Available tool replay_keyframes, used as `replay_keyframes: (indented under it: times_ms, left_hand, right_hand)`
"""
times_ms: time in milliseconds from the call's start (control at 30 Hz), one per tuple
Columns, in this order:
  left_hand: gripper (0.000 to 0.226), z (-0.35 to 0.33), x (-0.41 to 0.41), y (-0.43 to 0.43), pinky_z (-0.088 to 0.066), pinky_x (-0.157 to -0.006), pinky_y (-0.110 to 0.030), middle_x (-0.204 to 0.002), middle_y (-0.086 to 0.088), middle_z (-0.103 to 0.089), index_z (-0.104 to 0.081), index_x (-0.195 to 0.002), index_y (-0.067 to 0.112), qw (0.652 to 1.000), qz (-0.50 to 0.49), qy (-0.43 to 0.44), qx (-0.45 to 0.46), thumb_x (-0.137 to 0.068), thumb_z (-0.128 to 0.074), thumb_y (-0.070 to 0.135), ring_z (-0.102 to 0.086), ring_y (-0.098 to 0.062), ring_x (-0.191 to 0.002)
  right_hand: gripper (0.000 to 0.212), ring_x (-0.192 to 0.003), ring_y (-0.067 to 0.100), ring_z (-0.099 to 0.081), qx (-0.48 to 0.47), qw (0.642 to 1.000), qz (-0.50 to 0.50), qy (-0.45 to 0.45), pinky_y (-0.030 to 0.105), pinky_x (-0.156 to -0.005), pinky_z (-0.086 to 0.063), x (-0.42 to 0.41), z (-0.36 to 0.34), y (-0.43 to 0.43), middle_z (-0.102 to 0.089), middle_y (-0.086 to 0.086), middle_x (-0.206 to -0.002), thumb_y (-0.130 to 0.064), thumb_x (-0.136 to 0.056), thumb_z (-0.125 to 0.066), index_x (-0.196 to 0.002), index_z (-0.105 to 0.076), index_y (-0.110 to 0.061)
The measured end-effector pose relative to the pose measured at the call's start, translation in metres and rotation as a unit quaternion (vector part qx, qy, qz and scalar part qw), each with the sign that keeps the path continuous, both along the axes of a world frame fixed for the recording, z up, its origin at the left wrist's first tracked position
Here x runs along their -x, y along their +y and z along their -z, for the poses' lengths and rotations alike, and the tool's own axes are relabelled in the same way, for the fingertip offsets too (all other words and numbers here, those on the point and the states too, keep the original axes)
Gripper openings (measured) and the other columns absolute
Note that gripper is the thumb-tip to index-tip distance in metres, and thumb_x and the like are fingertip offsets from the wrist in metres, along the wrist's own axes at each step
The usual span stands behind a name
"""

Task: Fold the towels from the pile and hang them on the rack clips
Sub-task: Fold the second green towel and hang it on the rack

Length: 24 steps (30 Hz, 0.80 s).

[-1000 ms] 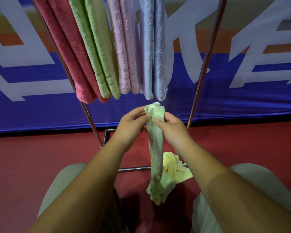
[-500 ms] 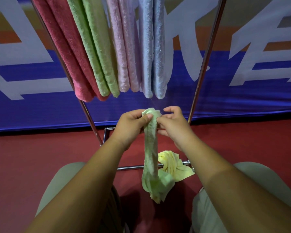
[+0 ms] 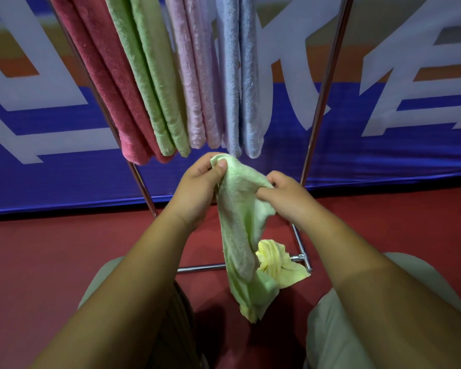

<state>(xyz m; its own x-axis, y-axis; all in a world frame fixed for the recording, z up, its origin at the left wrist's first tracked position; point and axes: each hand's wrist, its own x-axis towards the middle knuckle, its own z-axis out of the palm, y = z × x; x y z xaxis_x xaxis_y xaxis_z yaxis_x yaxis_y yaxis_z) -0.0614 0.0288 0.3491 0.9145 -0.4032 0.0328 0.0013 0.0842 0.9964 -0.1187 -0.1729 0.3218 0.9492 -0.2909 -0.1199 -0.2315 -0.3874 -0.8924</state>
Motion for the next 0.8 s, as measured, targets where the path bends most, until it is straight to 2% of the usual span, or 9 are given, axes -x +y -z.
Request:
replay_keyframes:
  times_ms: [133,267,300,400,467,567,667,733,800]
  left_hand:
    - [0.019,-0.031,-0.001,0.004,-0.050,-0.085,-0.048,-0.101,-0.010,-0.071,-0.075,-0.114,0.017,0.998,-0.041,-0.041,0.015,-0.106,-0.062,0.028,-0.063,-0.026,-0.094]
    - [0.023,-0.080,0.000,0.011,-0.046,-0.066,-0.031,-0.077,0.009,-0.060,-0.071,-0.121,0.029,0.985,-0.082,-0.151,-0.021,-0.108,-0.061,0.013,-0.052,-0.011,-0.071]
    - [0.027,-0.095,0.002,0.014,-0.044,-0.060,-0.027,-0.071,0.013,-0.055,-0.068,-0.124,0.030,0.978,-0.086,-0.186,-0.039,-0.108,-0.059,0.009,-0.048,-0.008,-0.064]
    - [0.024,-0.135,0.009,0.018,-0.042,-0.048,-0.021,-0.067,0.016,-0.055,-0.068,-0.122,0.028,0.955,-0.106,-0.257,-0.106,-0.109,-0.057,0.010,-0.045,-0.002,-0.050]
    - [0.022,-0.158,0.016,0.021,-0.047,-0.050,-0.022,-0.075,0.020,-0.063,-0.069,-0.116,0.031,0.943,-0.114,-0.285,-0.126,-0.110,-0.056,0.014,-0.052,0.000,-0.051]
    - [0.021,-0.187,0.023,0.024,-0.048,-0.066,-0.012,-0.091,0.021,-0.069,-0.071,-0.115,0.032,0.932,-0.124,-0.316,-0.125,-0.110,-0.058,0.016,-0.060,0.010,-0.072]
    - [0.022,-0.211,0.034,0.029,-0.048,-0.059,-0.010,-0.099,0.012,-0.070,-0.066,-0.121,0.037,0.920,-0.128,-0.347,-0.131,-0.111,-0.057,0.020,-0.058,0.006,-0.068]
    - [0.025,-0.225,0.039,0.033,-0.047,-0.058,-0.007,-0.103,0.016,-0.069,-0.065,-0.121,0.039,0.911,-0.126,-0.366,-0.143,-0.111,-0.055,0.019,-0.059,0.011,-0.070]
    - [0.028,-0.237,0.042,0.039,-0.046,-0.064,-0.005,-0.108,0.022,-0.068,-0.068,-0.114,0.041,0.905,-0.121,-0.376,-0.156,-0.111,-0.056,0.016,-0.062,0.018,-0.082]
  right_hand:
    - [0.034,-0.072,0.015,-0.054,-0.058,0.995,-0.006,-0.078,0.038,-0.069,-0.041,0.011,-0.027,-0.004,-0.057,-0.002,-0.079,-0.027,-0.081,-0.082,-0.089,-0.051,-0.015]
    - [0.036,-0.100,0.023,-0.074,-0.129,0.983,-0.035,-0.129,0.048,-0.089,-0.059,0.020,-0.075,-0.008,-0.075,0.003,-0.112,-0.037,-0.072,-0.089,-0.101,-0.068,-0.034]
    - [0.034,-0.104,0.024,-0.075,-0.164,0.975,-0.037,-0.146,0.048,-0.093,-0.060,0.021,-0.089,-0.008,-0.077,0.006,-0.115,-0.032,-0.076,-0.090,-0.104,-0.070,-0.031]
    - [0.016,-0.089,0.019,-0.074,-0.253,0.945,-0.045,-0.203,0.040,-0.087,-0.058,0.026,-0.134,-0.007,-0.077,0.005,-0.096,-0.013,-0.097,-0.078,-0.110,-0.070,-0.014]
    - [0.016,-0.092,0.020,-0.077,-0.215,0.947,-0.034,-0.238,0.042,-0.090,-0.060,0.029,-0.160,-0.008,-0.080,0.005,-0.099,-0.012,-0.099,-0.075,-0.115,-0.074,-0.015]
    - [0.018,-0.097,0.021,-0.080,-0.098,0.958,-0.012,-0.270,0.047,-0.094,-0.064,0.033,-0.195,-0.010,-0.083,0.003,-0.106,-0.015,-0.099,-0.079,-0.114,-0.079,-0.024]
    - [0.008,-0.087,0.022,-0.075,-0.028,0.954,0.009,-0.297,0.048,-0.090,-0.063,0.039,-0.222,-0.009,-0.079,0.001,-0.095,-0.022,-0.096,-0.082,-0.100,-0.077,-0.028]
    - [0.007,-0.084,0.028,-0.073,0.038,0.949,0.006,-0.312,0.050,-0.086,-0.063,0.041,-0.236,-0.009,-0.077,0.005,-0.093,-0.030,-0.095,-0.083,-0.098,-0.076,-0.031]
    - [0.008,-0.079,0.020,-0.069,0.104,0.944,-0.005,-0.315,0.046,-0.081,-0.062,0.047,-0.248,-0.011,-0.074,0.003,-0.089,-0.035,-0.096,-0.083,-0.098,-0.076,-0.033]
